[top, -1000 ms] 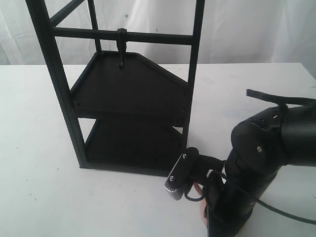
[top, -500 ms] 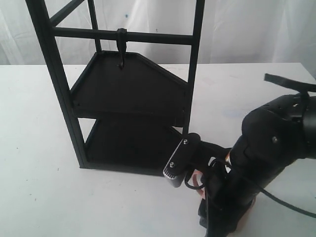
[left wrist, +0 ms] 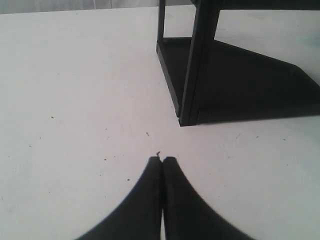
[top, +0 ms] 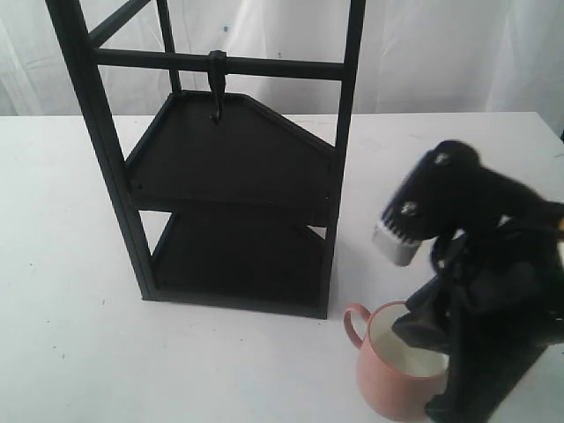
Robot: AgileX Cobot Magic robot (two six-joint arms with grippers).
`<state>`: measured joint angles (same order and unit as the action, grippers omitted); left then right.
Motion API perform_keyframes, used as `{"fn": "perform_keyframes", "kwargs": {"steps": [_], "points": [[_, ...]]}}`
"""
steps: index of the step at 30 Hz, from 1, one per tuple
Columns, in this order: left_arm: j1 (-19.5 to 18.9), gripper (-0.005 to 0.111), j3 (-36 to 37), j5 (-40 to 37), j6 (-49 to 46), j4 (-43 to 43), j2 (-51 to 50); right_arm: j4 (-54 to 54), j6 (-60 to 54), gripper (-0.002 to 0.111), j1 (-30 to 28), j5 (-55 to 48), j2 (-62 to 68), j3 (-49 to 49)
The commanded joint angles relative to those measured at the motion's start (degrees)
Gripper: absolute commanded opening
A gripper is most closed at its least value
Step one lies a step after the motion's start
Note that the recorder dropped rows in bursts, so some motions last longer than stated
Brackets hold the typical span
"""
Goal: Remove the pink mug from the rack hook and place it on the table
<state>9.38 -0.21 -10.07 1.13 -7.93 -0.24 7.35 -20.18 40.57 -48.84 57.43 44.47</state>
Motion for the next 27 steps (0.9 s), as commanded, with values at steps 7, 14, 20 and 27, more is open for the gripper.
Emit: {"fn": "perform_keyframes", "kwargs": {"steps": [7,14,20,27], "points": [[-0.25,0.000,0.21,0.15,0.09,-0.16,0.24,3.76,15.46,0.000,0.05,-0.71,-24.54,0.26],[-0.25,0.000,0.21,0.15,0.09,-0.16,0.24,3.76,17.96,0.000,0.05,-0.71,-33.89,0.26],[-0.25,0.000,0.21,0.15,0.09,-0.16,0.24,3.76,17.96,0.000,0.05,-0.71,-38.44,0.26],[-0.25,0.000,0.21,0.15,0.09,-0.16,0.24,3.37,17.76,0.000,0.05,-0.71,-40.77,0.26]]}}
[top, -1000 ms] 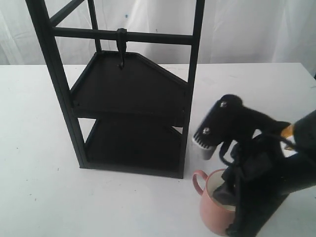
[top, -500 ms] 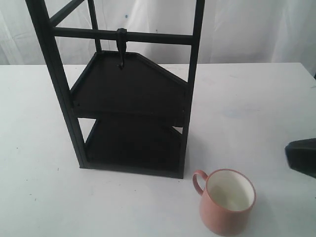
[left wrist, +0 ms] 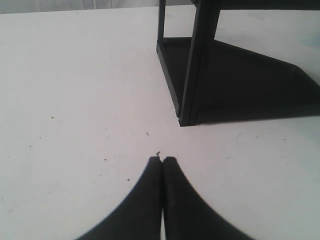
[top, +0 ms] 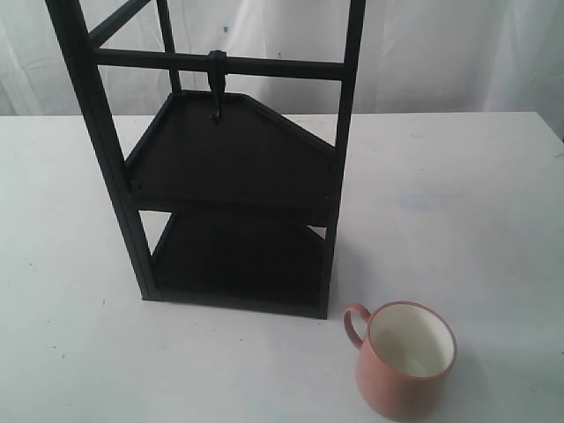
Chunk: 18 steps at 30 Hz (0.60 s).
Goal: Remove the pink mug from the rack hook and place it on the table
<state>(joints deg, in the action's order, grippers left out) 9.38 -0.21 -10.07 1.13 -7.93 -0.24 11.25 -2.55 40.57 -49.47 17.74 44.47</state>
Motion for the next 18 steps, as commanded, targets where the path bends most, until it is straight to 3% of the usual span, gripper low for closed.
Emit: {"fn": "perform_keyframes", "kwargs": {"steps": [1,4,9,13,18], "points": [[-0.25,0.000,0.21,0.15,0.09,-0.16,0.24,-0.68,-0.28,0.000,0.05,-0.08,-1.10,0.13],[-0.25,0.000,0.21,0.15,0.09,-0.16,0.24,-1.04,-4.79,0.000,0.05,3.14,-0.98,-1.32],[-0.14,0.000,0.21,0.15,0.09,-0.16,0.24,-0.79,-7.25,0.000,-0.08,25.91,-4.66,-15.47],[-0.14,0.000,0.21,0.15,0.09,-0.16,0.24,-1.90,1.08,0.000,-0.08,34.49,-9.46,-27.90],[-0.14,0.000,0.21,0.15,0.09,-0.16,0.24,-7.81,14.34,0.000,-0.08,37.94,-14.32,-40.56]]}}
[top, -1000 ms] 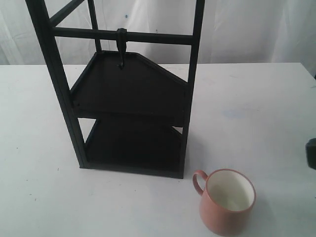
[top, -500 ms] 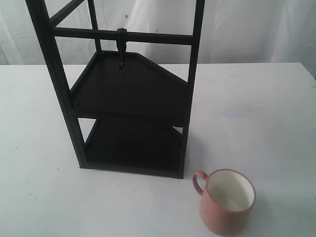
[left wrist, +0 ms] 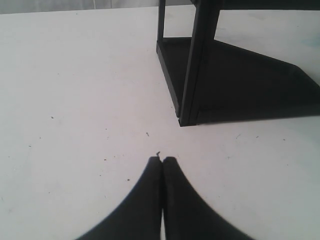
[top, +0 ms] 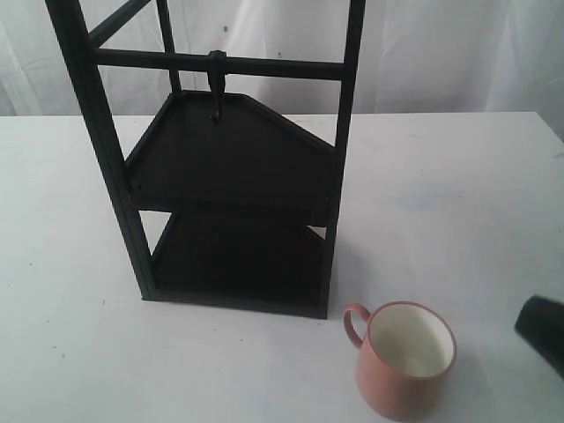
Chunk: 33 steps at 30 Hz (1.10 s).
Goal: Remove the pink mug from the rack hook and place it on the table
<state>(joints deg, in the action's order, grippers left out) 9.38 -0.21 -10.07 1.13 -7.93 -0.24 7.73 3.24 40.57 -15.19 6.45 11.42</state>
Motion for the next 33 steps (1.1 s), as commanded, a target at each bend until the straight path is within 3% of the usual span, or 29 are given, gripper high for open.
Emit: {"fn": "perform_keyframes", "kwargs": {"steps": [1,14,33], "points": [[-0.14,0.000,0.21,0.15,0.09,-0.16,0.24,-4.70,9.08,0.000,-0.08,3.66,-3.48,-8.46],[-0.14,0.000,0.21,0.15,0.09,-0.16,0.24,-9.30,2.01,0.000,-0.08,1.86,-4.56,-11.42],[-0.14,0.000,0.21,0.15,0.09,-0.16,0.24,-9.30,2.95,0.000,-0.08,-0.55,-4.56,-11.42]]}}
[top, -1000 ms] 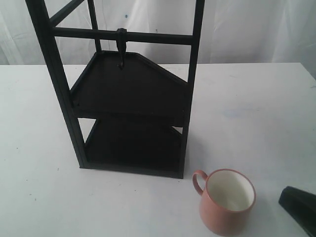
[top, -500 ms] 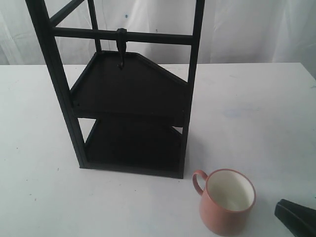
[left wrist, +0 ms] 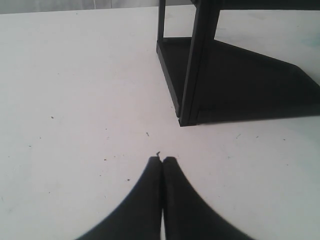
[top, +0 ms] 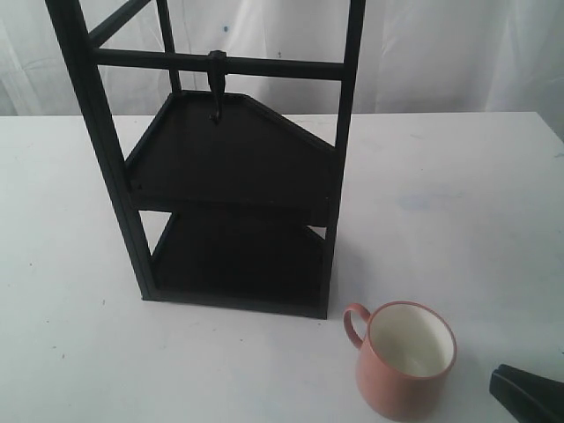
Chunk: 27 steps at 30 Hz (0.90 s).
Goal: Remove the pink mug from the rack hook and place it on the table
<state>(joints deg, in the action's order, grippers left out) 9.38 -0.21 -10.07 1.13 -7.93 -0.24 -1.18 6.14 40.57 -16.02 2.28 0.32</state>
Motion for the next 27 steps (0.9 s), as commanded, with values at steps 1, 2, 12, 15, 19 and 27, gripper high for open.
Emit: {"fn": "perform_keyframes", "kwargs": {"steps": [1,2,12,15,19,27], "points": [[-0.14,0.000,0.21,0.15,0.09,-0.16,0.24,-0.39,0.05,0.000,-0.08,0.28,-0.39,-0.32],[-0.14,0.000,0.21,0.15,0.09,-0.16,0.24,-0.39,0.05,0.000,-0.08,0.28,-0.39,-0.32],[-0.14,0.000,0.21,0.15,0.09,-0.16,0.24,-0.39,0.05,0.000,-0.08,0.28,-0.39,-0.32],[-0.14,0.000,0.21,0.15,0.09,-0.16,0.24,-0.39,0.05,0.000,-0.08,0.28,-0.39,-0.32],[-0.14,0.000,0.21,0.15,0.09,-0.16,0.24,-0.14,0.04,0.000,-1.71,0.28,-0.04,-0.32],[-0.14,0.000,0.21,0.15,0.09,-0.16,0.24,0.11,0.04,0.000,-20.69,0.94,-2.28,-0.32]]}}
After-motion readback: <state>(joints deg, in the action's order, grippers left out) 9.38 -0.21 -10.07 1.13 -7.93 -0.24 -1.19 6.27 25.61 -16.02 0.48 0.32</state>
